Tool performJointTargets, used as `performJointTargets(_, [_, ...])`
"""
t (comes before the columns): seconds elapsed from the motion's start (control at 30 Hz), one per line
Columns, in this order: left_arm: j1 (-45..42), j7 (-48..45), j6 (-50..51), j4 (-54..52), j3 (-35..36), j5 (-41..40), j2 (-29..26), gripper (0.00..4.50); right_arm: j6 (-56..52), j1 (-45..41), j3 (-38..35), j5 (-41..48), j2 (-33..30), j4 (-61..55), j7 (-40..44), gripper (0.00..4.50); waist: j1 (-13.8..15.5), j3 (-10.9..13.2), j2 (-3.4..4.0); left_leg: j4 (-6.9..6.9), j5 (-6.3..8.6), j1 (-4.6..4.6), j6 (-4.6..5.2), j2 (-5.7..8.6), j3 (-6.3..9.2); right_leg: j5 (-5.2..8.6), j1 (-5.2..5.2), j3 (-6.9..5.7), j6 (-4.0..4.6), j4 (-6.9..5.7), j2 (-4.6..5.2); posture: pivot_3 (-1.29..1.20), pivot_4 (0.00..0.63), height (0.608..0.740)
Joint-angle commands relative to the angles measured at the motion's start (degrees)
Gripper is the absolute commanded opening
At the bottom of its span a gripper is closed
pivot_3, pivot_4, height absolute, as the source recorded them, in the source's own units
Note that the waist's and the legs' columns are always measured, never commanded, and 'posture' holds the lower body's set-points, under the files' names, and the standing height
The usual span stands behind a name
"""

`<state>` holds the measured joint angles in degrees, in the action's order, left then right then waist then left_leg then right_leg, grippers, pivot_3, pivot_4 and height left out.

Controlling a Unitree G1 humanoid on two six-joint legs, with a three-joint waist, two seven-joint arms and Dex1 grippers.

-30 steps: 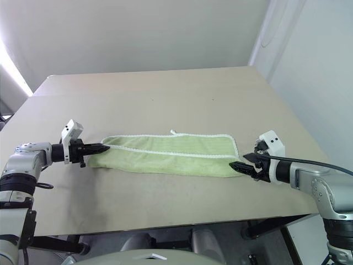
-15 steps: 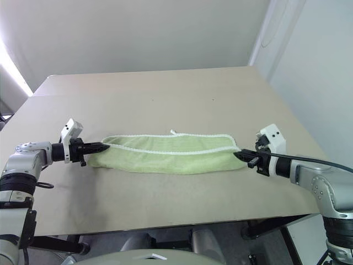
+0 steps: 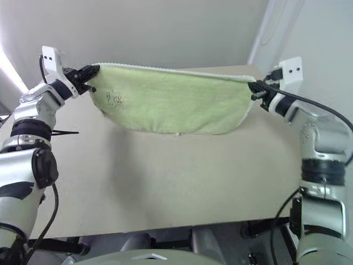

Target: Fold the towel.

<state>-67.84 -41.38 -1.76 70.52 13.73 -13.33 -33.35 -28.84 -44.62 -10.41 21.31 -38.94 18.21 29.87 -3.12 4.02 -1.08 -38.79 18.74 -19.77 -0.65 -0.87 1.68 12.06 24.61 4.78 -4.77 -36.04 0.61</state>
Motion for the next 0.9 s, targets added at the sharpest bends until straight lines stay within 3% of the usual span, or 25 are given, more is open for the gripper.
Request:
performJointTargets(0.03, [-3.73,7.62,-5.25,2.45,0.81,2.67,-2.47,0.00,9.73,-5.90,-1.54,-4.49,-1.09,7.99,-2.16,0.05,-0.04,0.00,0.00,0.01,0.00,-0.13,0.00,0.00,0.02,0.00,0.10,-0.01,0.00,0.01,0.00,0.00,0.000,0.712])
performJointTargets(0.2, [-2.12,0.59,-8.14,2.50,-0.20,4.18,-3.97,0.00,11.46,-2.23,-1.32,-3.29,-2.63,6.18,3.54,0.05,0.45,-0.01,-0.01,-0.03,-0.01,-0.69,-0.01,0.03,0.03,-0.03,0.59,-0.02,-0.01,-0.03,0.05,0.00,0.000,0.712])
performJointTargets(0.43, [14.49,-23.14,-11.69,-5.94,-3.53,4.44,-8.90,0.00,3.56,26.92,-3.59,5.05,-6.32,-20.78,16.18,0.05,0.61,-0.10,0.14,0.10,0.04,-0.68,0.07,0.03,0.03,0.08,0.67,-0.05,0.01,-0.11,0.05,0.00,0.000,0.712])
performJointTargets(0.53, [24.07,-31.44,-6.39,-15.14,-2.95,0.81,-10.46,0.00,0.69,35.70,-5.23,7.30,-7.12,-27.61,17.26,0.05,0.38,-0.09,0.13,-0.04,0.04,-0.64,0.08,0.00,0.00,0.09,0.63,-0.03,0.04,-0.16,0.02,0.00,0.000,0.712])
performJointTargets(0.73, [43.15,-33.32,1.30,-35.06,-0.79,-3.10,-13.20,0.00,-4.48,43.86,-8.50,11.79,-7.90,-35.15,18.84,0.05,0.53,-0.07,0.06,-0.42,0.02,-0.22,0.05,-0.06,-0.01,0.12,-0.21,-0.02,0.17,-0.13,0.02,0.00,0.000,0.712])
performJointTargets(0.77, [45.30,-32.83,2.10,-37.12,-0.51,-3.38,-13.58,0.00,-5.24,44.72,-8.58,12.46,-8.04,-36.17,19.21,0.05,0.54,-0.07,0.05,-0.41,0.02,0.39,0.04,-0.08,-0.01,0.13,-0.48,-0.02,0.17,-0.12,0.02,0.00,0.000,0.712])
performJointTargets(0.9, [53.37,-30.98,7.24,-46.16,2.26,-6.02,-15.01,0.00,-6.22,50.08,-9.29,13.62,-8.80,-40.61,21.38,0.05,0.67,-0.09,0.02,-0.41,0.03,0.49,0.03,-0.15,0.03,0.13,-0.60,-0.12,0.17,-0.11,0.03,0.00,0.000,0.712])
